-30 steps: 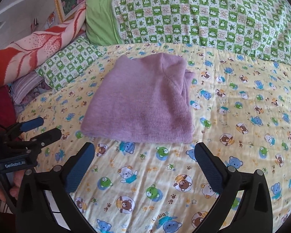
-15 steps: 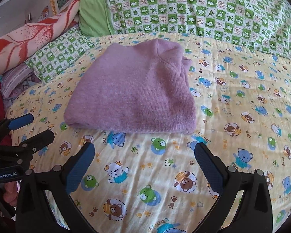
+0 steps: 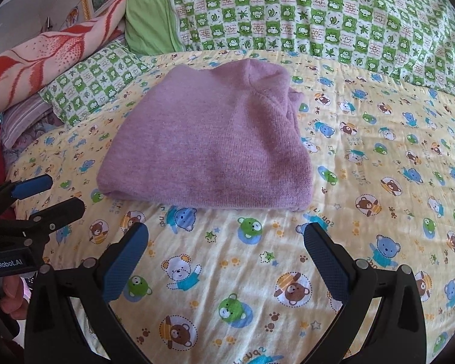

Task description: Fold small clothes

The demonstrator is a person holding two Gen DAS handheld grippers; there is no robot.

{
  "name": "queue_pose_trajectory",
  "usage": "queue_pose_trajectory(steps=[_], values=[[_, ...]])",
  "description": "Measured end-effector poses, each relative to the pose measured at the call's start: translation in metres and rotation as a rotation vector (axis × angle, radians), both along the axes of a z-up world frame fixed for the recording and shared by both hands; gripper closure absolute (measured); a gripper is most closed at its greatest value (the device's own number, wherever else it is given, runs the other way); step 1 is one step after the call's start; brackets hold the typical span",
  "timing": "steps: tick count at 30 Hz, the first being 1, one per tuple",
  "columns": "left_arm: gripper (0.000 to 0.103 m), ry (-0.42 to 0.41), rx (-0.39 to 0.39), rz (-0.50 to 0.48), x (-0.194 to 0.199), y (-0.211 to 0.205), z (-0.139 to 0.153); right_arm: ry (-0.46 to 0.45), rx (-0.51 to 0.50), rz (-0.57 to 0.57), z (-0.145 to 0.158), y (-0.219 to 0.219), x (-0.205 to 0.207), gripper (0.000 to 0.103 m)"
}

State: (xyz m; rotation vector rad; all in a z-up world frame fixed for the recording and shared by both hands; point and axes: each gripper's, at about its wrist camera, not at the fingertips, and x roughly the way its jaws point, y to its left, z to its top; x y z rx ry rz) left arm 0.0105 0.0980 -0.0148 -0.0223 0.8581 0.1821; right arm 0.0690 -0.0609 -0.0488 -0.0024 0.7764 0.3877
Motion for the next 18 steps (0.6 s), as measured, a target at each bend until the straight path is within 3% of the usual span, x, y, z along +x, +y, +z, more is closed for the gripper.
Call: queue_pose_trajectory(steps=[18], values=[[0.013, -0.015, 0.016, -0.001, -0.0062, -0.0074, 0.0053, -0.021, -0.005, 0.013, 0.0026, 0.0034, -0.0022, 0.001]])
